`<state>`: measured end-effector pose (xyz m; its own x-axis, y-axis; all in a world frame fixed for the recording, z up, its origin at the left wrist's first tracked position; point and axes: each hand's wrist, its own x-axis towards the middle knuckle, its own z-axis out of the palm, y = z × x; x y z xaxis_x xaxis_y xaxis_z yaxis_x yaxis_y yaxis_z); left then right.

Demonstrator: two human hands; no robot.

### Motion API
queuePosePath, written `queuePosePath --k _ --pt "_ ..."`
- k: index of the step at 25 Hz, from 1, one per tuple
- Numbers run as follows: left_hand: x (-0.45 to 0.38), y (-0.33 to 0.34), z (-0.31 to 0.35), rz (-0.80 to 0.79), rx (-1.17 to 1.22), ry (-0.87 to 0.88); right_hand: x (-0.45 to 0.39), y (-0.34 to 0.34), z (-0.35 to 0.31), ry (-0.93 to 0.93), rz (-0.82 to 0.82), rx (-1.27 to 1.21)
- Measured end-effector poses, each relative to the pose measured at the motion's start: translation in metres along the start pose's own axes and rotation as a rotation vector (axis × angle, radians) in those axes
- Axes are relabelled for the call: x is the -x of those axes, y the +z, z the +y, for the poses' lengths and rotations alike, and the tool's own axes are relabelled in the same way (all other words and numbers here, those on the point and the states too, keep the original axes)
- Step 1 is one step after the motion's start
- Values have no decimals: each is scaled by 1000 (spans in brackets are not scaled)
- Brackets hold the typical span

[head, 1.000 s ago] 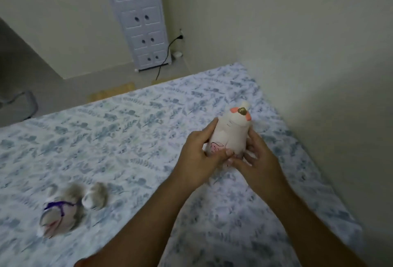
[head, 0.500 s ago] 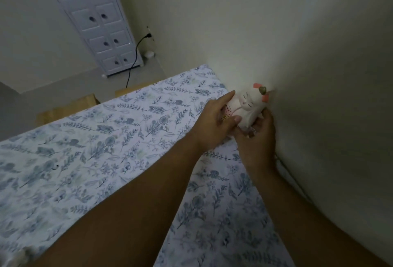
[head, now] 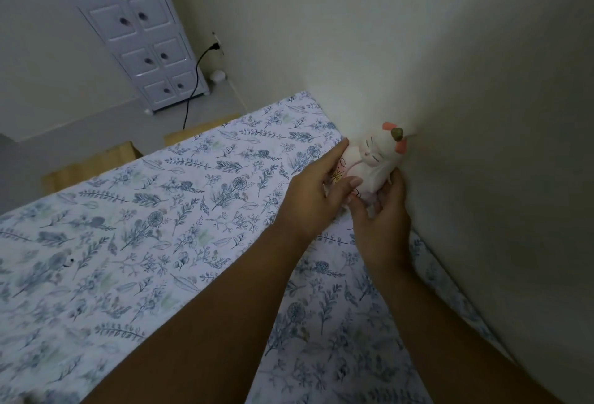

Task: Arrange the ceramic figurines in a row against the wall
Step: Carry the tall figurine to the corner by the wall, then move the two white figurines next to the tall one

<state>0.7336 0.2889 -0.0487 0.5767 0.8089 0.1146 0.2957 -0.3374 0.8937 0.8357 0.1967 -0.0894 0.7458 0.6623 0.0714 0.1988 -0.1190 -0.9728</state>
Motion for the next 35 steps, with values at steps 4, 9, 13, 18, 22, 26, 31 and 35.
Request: queuePosePath --k 4,9,13,18,22,26,31,35 --pt "3 -3 8 -18 -66 -40 -1 -6 -9 8 -33 51" --pt "53 -28 9 30 -209 -152 32 -21 -29 -19 -54 363" --pt "147 -75 1 83 -342 -225 107 -16 -44 -33 -213 625" --pt "273 -172 -4 220 -496 -294 204 45 -83 -252 -593 785" --pt "360 -258 -5 365 -569 -381 279 107 -117 -385 -782 785" --pt "425 -310 -21 448 -577 -469 338 163 -138 -467 -896 803" --pt "459 -337 -64 388 -527 -615 386 222 -142 -499 -1007 827" --pt "457 -338 -92 296 -357 -634 401 253 -127 -346 -1093 818"
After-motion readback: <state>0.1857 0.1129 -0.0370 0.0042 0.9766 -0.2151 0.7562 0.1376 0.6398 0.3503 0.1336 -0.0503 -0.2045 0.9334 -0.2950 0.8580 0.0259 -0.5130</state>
